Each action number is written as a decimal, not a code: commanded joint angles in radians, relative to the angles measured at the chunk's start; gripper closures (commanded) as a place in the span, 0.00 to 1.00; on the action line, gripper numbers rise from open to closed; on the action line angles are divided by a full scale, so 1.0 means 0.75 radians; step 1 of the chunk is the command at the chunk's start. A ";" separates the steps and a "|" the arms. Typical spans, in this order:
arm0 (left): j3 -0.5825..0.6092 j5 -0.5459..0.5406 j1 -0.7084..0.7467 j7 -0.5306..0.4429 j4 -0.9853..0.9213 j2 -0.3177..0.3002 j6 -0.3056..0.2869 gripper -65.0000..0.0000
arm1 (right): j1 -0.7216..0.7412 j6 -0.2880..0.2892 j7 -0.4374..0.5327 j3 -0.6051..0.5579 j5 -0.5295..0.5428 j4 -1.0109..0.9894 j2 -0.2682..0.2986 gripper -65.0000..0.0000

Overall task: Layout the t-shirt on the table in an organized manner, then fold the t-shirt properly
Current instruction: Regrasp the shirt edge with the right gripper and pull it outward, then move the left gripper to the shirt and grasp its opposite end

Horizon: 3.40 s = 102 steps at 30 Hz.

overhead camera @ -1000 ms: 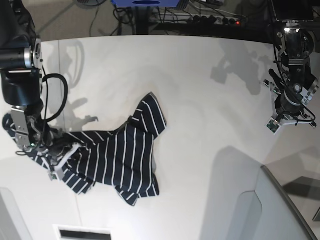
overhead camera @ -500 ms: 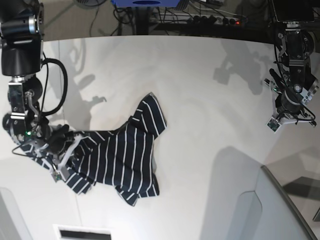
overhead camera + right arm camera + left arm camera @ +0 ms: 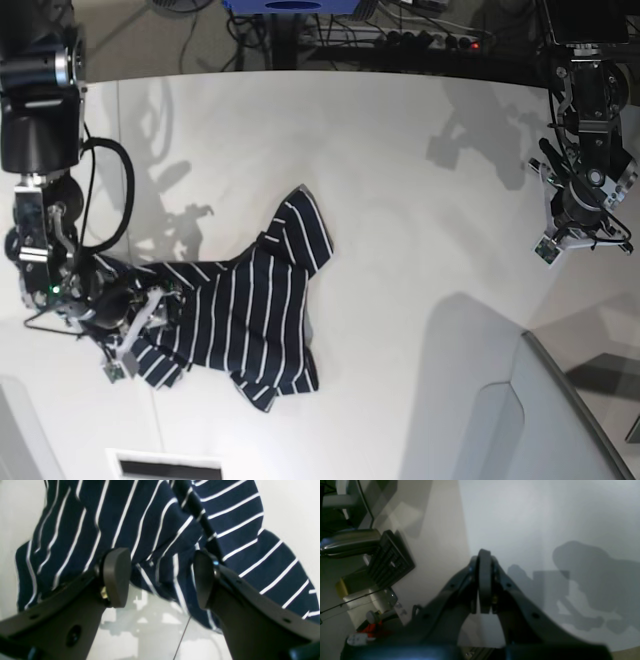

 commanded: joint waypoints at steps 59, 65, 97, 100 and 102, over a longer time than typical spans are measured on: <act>0.352 -0.003 0.019 -0.010 0.046 0.102 0.013 1.00 | -0.801 0.011 -0.359 0.396 0.020 0.779 -0.062 1.00; 0.653 0.010 -0.009 -0.010 0.036 0.261 0.013 1.00 | -0.742 0.011 -0.357 0.396 0.018 0.944 -0.051 1.00; 1.215 0.063 -0.284 -0.440 -0.625 0.601 0.022 1.00 | -0.181 0.011 -0.447 0.493 0.024 1.214 0.180 1.00; 1.222 0.063 -0.372 -0.571 -0.825 0.662 0.144 1.00 | -0.181 0.011 -0.447 0.493 0.024 1.214 0.180 1.00; 1.226 0.063 -0.423 -0.654 -0.932 0.695 0.218 1.00 | -0.181 0.011 -0.447 0.493 0.020 1.214 0.180 1.00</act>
